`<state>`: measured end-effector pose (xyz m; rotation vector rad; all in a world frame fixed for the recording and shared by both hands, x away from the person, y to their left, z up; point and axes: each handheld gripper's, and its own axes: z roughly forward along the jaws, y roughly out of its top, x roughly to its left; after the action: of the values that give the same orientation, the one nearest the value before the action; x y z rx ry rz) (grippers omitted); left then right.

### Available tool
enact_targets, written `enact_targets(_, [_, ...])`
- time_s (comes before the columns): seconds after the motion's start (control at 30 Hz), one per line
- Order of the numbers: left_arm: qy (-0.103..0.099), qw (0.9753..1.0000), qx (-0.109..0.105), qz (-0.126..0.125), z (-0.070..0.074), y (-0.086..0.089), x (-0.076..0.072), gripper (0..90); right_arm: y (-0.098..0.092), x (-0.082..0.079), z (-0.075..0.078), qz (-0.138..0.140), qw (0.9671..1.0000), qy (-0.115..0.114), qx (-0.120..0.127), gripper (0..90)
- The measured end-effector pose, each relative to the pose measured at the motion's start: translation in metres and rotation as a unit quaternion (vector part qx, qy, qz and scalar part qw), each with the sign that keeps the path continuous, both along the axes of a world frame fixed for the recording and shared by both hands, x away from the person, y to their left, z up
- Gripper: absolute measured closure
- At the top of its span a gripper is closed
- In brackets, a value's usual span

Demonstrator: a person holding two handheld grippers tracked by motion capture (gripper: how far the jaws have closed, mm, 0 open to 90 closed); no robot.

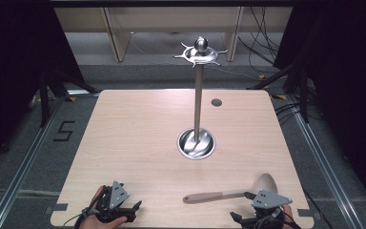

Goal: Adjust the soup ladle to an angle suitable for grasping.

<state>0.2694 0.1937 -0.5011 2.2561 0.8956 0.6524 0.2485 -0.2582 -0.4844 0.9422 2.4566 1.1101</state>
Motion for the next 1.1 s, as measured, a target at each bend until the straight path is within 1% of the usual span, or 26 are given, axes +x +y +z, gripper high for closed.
enact_targets(0.03, [-0.001, 1.0, 0.002, -0.004, 0.0, 0.0, 0.001, 15.5, 0.0, 0.001, 0.001, 0.0, 1.0, 0.001, -0.005, 20.6])
enact_targets(0.07, [0.003, 1.0, -0.005, 0.003, 0.0, 0.0, 0.0, 15.5, 0.0, 0.003, 0.004, 0.002, 0.9999, 0.001, -0.011, 21.6])
enact_targets(0.1, [0.002, 1.0, -0.003, -0.002, 0.0, 0.0, 0.001, 15.6, 0.0, 0.004, 0.005, 0.006, 0.9999, -0.004, -0.015, 21.8])
enact_targets(0.13, [0.001, 0.9999, -0.008, 0.01, -0.001, -0.001, 0.0, 15.6, 0.002, 0.007, 0.006, 0.016, 0.9996, -0.007, -0.022, 23.1])
enact_targets(0.2, [0.002, 1.0, -0.003, 0.005, 0.0, 0.0, 0.0, 15.5, 0.001, 0.008, 0.007, 0.017, 0.9995, -0.008, -0.026, 24.0])
enact_targets(0.23, [0.002, 1.0, -0.003, 0.002, -0.001, -0.001, 0.0, 15.6, 0.002, 0.01, 0.009, 0.026, 0.9989, 0.002, -0.04, 25.1])
enact_targets(0.27, [0.002, 1.0, -0.003, 0.002, -0.001, -0.001, 0.0, 15.6, 0.002, 0.01, 0.01, 0.026, 0.9986, 0.009, -0.046, 25.7])
enact_targets(0.3, [-0.001, 1.0, 0.004, -0.006, 0.0, 0.0, 0.001, 15.5, 0.002, 0.012, 0.01, 0.037, 0.9979, 0.0, -0.053, 26.2])
enact_targets(0.33, [0.0, 1.0, -0.002, -0.002, -0.001, -0.001, 0.001, 15.5, 0.002, 0.012, 0.01, 0.037, 0.9979, 0.0, -0.053, 26.2])
enact_targets(0.37, [-0.005, 1.0, -0.001, -0.007, -0.001, 0.0, 0.002, 15.6, 0.004, 0.014, 0.012, 0.042, 0.9972, 0.007, -0.062, 27.0])
enact_targets(0.4, [-0.005, 1.0, -0.001, -0.007, -0.001, 0.0, 0.002, 15.6, 0.005, 0.014, 0.012, 0.04, 0.9972, 0.014, -0.062, 27.0])
enact_targets(0.43, [-0.004, 0.9997, -0.023, 0.001, -0.002, -0.002, 0.0, 15.5, 0.005, 0.017, 0.012, 0.048, 0.9964, 0.009, -0.07, 27.2])
enact_targets(0.53, [-0.006, 0.9998, -0.015, -0.007, -0.002, -0.001, 0.001, 15.5, 0.007, 0.019, 0.013, 0.048, 0.9957, 0.014, -0.078, 28.2])
enact_targets(0.57, [-0.004, 0.9999, -0.005, -0.01, 0.0, 0.001, 0.001, 15.5, 0.009, 0.02, 0.014, 0.051, 0.9949, 0.016, -0.085, 28.8])
enact_targets(0.6, [-0.004, 0.9999, 0.001, -0.014, 0.0, 0.001, 0.001, 15.5, 0.009, 0.02, 0.014, 0.051, 0.9949, 0.016, -0.085, 28.8])
enact_targets(0.63, [-0.003, 0.9999, -0.001, -0.014, 0.0, 0.001, 0.001, 15.5, 0.01, 0.021, 0.013, 0.048, 0.9955, 0.008, -0.081, 29.0])
enact_targets(0.7, [-0.003, 0.9999, -0.002, -0.013, 0.0, 0.001, 0.001, 15.6, 0.011, 0.024, 0.015, 0.057, 0.9938, 0.01, -0.094, 29.4])
enact_targets(0.8, [-0.004, 0.9999, -0.002, -0.013, 0.0, 0.001, 0.001, 15.6, 0.016, 0.026, 0.017, 0.064, 0.9925, 0.018, -0.103, 30.3])
enact_targets(0.83, [-0.004, 0.9998, -0.019, 0.0, -0.002, -0.001, 0.0, 15.6, 0.017, 0.028, 0.018, 0.067, 0.9916, 0.015, -0.11, 30.4])
enact_targets(0.87, [-0.004, 0.9999, -0.001, -0.01, 0.0, 0.001, 0.001, 15.6, 0.018, 0.03, 0.018, 0.072, 0.9903, 0.011, -0.118, 30.9])
enact_targets(0.93, [-0.004, 0.9999, -0.002, -0.009, 0.0, 0.001, 0.0, 15.6, 0.021, 0.032, 0.019, 0.074, 0.9897, 0.021, -0.121, 32.3])
enact_targets(0.97, [-0.003, 0.9999, -0.01, -0.002, -0.001, 0.0, 0.0, 15.6, 0.022, 0.034, 0.02, 0.075, 0.9891, 0.021, -0.125, 32.4])
enact_targets(1.0, [-0.006, 0.9998, -0.016, -0.007, -0.002, -0.001, 0.001, 15.6, 0.023, 0.035, 0.02, 0.08, 0.988, 0.019, -0.131, 32.5])
enact_targets(1.03, [-0.005, 0.9998, -0.017, -0.006, -0.002, -0.001, 0.001, 15.6, 0.025, 0.041, 0.02, 0.096, 0.9839, 0.004, -0.151, 33.1])
enact_targets(1.07, [-0.004, 0.9998, -0.02, -0.004, -0.002, -0.001, 0.001, 15.6, 0.025, 0.041, 0.02, 0.096, 0.9839, 0.004, -0.151, 33.1])
enact_targets(1.1, [-0.005, 0.9998, -0.018, -0.005, -0.002, -0.001, 0.001, 15.6, 0.027, 0.04, 0.02, 0.092, 0.9849, 0.011, -0.146, 33.5])
